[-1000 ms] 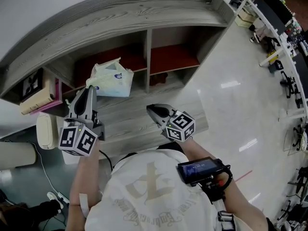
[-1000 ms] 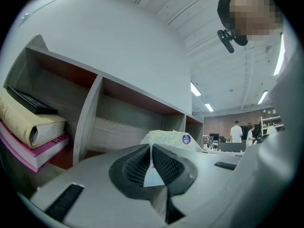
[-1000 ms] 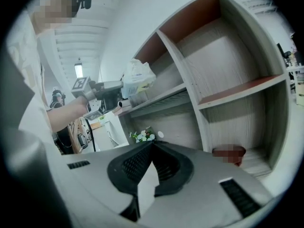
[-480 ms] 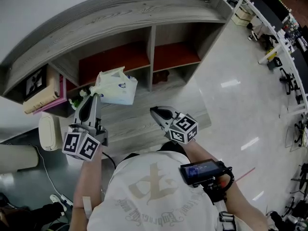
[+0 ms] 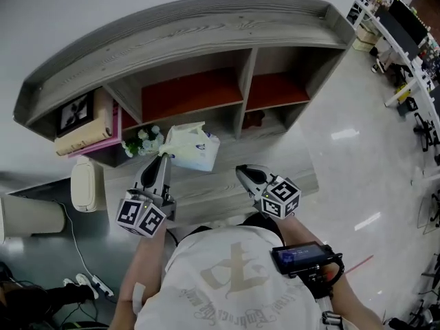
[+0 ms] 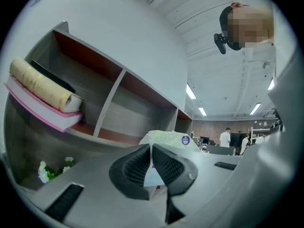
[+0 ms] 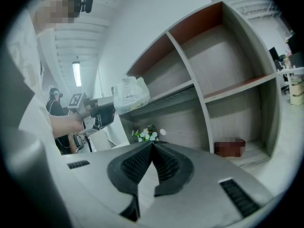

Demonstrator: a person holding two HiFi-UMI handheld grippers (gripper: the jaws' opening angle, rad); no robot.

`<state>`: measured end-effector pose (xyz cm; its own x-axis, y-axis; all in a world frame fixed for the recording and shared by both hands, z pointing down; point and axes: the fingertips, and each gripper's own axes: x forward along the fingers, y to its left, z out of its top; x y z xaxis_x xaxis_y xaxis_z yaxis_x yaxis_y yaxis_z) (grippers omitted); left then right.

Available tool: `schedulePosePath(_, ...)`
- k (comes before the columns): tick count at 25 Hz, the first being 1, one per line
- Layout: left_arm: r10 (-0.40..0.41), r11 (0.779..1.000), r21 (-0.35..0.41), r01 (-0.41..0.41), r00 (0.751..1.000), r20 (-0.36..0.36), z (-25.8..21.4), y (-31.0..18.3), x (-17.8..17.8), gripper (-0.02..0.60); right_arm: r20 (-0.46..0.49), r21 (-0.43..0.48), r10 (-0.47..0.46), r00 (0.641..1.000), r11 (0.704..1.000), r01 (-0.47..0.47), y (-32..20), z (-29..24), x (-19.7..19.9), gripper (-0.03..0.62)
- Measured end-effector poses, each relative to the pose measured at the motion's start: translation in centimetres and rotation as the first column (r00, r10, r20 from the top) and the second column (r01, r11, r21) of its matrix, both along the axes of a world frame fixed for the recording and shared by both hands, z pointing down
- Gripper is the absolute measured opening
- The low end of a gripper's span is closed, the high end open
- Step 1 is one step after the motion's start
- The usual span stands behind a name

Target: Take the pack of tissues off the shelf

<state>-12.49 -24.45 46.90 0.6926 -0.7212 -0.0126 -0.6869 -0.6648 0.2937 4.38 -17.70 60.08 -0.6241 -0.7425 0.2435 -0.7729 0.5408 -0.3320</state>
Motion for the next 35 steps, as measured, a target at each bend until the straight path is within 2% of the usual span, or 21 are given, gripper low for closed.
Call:
schedulePosePath(7, 0.020, 0.999, -0.038, -0.020, 1.000, 0.013, 4.8, 1.1, -2.2, 0.027, -0.004, 0.001, -0.004, 1.000, 1.000, 0.004, 0.1, 0.1, -0.9, 0.005)
schedulePosePath(17, 0.017, 0.990, -0.143, -0.011, 0.999, 0.046, 10.3, 4.3, -4.4, 0.026, -0.011, 0.017, -0.023, 1.000, 1.000, 0.023, 0.7, 0.1, -2.6, 0.005)
schedulePosePath(26, -0.017, 0.980, -0.199, 0.029, 0.998, 0.059, 13.0, 5.1, -6.5, 0.028, -0.015, -0.003, -0.021, 1.000, 1.000, 0.021, 1.7, 1.2, -3.7, 0.003)
schedulePosePath(35, 0.010, 0.975, -0.222, 0.003, 0.998, 0.059, 13.9, 5.4, -5.8, 0.026, -0.017, -0.013, -0.032, 0.999, 0.999, 0.032, 1.7, 1.2, -4.3, 0.004)
